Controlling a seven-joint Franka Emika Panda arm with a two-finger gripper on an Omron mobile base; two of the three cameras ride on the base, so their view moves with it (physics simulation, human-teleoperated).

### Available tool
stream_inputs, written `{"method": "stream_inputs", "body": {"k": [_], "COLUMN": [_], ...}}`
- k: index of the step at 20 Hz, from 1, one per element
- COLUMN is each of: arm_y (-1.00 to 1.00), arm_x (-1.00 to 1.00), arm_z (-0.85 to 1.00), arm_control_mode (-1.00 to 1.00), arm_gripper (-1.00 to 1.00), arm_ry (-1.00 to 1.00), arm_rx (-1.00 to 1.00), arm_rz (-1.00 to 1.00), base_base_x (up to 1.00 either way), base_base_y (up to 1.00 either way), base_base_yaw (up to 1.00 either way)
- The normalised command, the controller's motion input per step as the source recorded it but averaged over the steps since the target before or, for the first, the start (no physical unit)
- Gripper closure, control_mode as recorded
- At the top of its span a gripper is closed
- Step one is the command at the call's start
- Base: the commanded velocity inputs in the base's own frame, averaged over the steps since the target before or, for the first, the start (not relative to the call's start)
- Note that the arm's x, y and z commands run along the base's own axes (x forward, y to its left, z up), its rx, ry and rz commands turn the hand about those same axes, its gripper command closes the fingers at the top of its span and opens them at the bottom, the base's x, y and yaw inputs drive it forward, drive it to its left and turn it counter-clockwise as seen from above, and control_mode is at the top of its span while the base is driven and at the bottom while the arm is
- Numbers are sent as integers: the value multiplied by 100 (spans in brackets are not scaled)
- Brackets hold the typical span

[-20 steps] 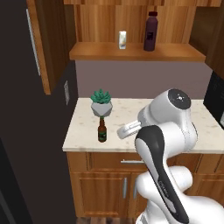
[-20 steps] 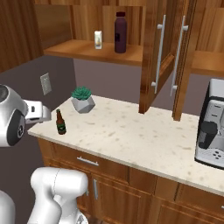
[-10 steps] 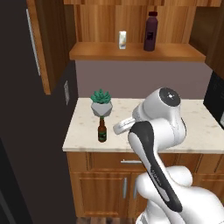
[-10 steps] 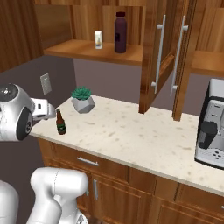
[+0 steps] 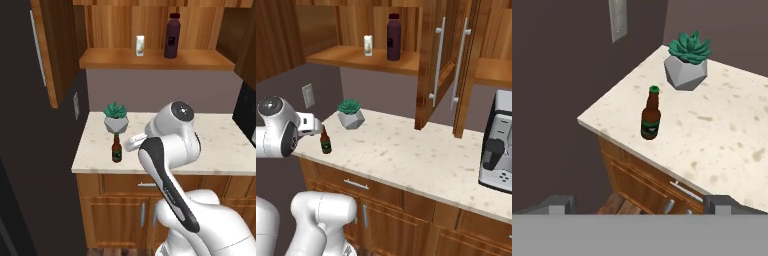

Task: Sort all alcoholic drinks to one cabinet, and non-alcoholic drinks to the other.

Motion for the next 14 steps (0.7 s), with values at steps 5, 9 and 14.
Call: {"method": "stream_inputs", "body": {"k": [5, 9, 14], "arm_y": [8, 8, 12], "arm_x": [24, 22, 27], "arm_z": [-19, -18, -19], "arm_control_mode": [-100, -100, -100], "arm_gripper": [-100, -100, -100], "arm_ry": [0, 0, 0], "arm_rx": [0, 0, 0], "arm_rz": [-3, -3, -2], "base_base_x": [0, 0, 0], "base_base_y": [0, 0, 0], "base_base_yaw": [0, 0, 0]}}
